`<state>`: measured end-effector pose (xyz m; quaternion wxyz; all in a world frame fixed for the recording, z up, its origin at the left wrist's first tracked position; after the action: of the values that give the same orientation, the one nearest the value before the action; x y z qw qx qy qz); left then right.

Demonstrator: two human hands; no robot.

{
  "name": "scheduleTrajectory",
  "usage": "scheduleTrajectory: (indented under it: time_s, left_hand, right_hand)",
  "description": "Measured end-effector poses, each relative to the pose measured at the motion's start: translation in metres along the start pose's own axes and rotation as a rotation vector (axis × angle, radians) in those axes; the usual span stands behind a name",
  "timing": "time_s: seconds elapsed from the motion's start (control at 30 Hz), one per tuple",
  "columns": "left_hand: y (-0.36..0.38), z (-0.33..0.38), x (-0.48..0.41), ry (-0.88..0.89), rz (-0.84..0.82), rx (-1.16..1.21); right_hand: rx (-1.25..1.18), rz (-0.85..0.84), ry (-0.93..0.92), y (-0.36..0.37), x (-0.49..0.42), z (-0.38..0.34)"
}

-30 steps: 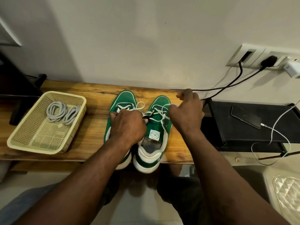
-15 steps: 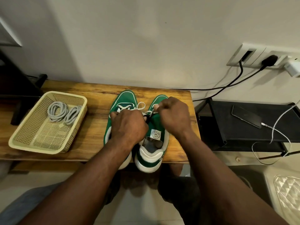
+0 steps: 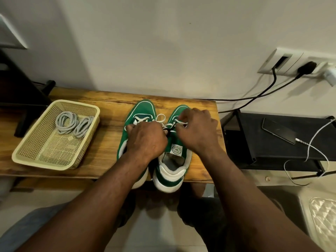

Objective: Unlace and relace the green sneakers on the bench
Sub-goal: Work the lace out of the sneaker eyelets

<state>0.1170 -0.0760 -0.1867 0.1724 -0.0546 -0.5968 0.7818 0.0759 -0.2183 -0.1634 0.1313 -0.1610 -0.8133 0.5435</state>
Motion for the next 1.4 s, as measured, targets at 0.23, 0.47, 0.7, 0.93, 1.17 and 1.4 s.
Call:
scheduleTrajectory:
  time_s: [0.23, 0.47, 0.7, 0.93, 1.17, 1.4]
  left_hand:
    - [0.001, 0.002, 0.001, -0.010, -0.007, -0.019]
    - [-0.002, 0.006, 0.007, -0.004, 0.030, -0.036]
    - [-0.003, -0.004, 0.004, 0.017, 0.028, 0.013]
    - [-0.003, 0.007, 0.008, 0.126, -0.006, 0.052]
    - [-0.011, 0.012, 0.010, 0.164, 0.002, 0.080]
    - [-0.011, 0.019, 0.015, 0.165, 0.006, -0.034]
  right_hand:
    - [0.194, -0.109, -0.067, 0.023, 0.004, -0.001]
    - [-0.381, -0.031, 0.243, 0.010, -0.007, 0.016]
    - [-0.503, 0.096, 0.343, -0.015, -0.016, 0.040]
    - [-0.341, 0.098, 0.198, -0.011, -0.010, 0.015]
    - [-0.107, -0.178, 0.131, -0.008, -0.009, 0.026]
    - [-0.047, -0.209, 0.101, -0.005, -0.011, 0.032]
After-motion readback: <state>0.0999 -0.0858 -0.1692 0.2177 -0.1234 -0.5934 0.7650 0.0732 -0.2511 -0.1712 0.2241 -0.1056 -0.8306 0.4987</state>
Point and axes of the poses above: each hand's wrist, its own x-axis away from the middle knuckle, its own y-axis out of the palm, z = x × y, the point moved 2 cm from there along -x, towards the middle knuckle, and after that the axes turned 3 degrees about y, right-handed, at the moved point
